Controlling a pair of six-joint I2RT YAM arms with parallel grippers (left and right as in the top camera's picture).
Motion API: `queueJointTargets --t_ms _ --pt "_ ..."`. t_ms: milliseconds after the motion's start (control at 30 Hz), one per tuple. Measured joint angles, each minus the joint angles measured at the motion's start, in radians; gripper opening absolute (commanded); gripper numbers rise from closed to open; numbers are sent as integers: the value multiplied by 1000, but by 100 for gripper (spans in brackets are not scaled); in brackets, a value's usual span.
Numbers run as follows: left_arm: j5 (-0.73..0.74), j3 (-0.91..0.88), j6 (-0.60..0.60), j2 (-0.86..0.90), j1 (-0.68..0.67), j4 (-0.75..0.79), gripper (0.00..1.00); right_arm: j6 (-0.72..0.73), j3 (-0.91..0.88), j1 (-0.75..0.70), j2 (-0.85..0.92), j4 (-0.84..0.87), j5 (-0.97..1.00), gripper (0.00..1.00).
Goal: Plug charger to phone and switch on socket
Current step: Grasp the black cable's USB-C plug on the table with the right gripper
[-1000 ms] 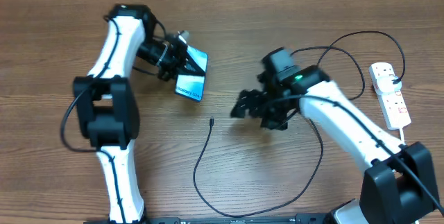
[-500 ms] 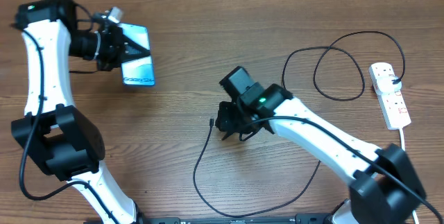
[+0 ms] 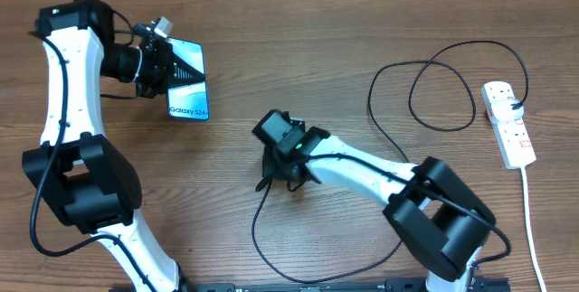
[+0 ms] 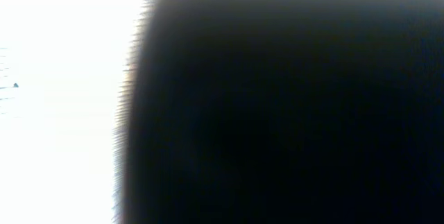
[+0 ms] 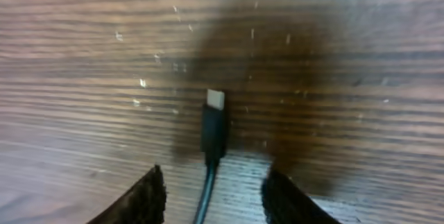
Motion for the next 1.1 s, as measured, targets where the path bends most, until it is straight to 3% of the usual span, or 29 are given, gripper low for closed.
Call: queueJointTargets --t_ms 167,300,533,733,833,933,1000,1100 --pt "0 0 1 0 -13 3 4 17 6 5 8 -6 45 12" --pt "-2 0 3 0 -13 3 4 31 32 -30 12 -129 56 4" --pt "-4 0 3 0 -13 3 4 -16 141 -229 28 -399 79 4" --pt "-4 0 3 0 -13 3 4 -53 157 -403 29 -470 130 4" --pt "-4 0 3 0 -13 3 4 -59 157 -469 29 -475 129 20" --pt "-4 0 3 0 -13 3 4 -72 157 -499 29 -493 128 45" --pt "-4 0 3 0 -13 3 4 -87 157 -500 29 -503 124 54" --pt "-4 0 3 0 -13 4 4 -79 157 -496 29 -528 120 55"
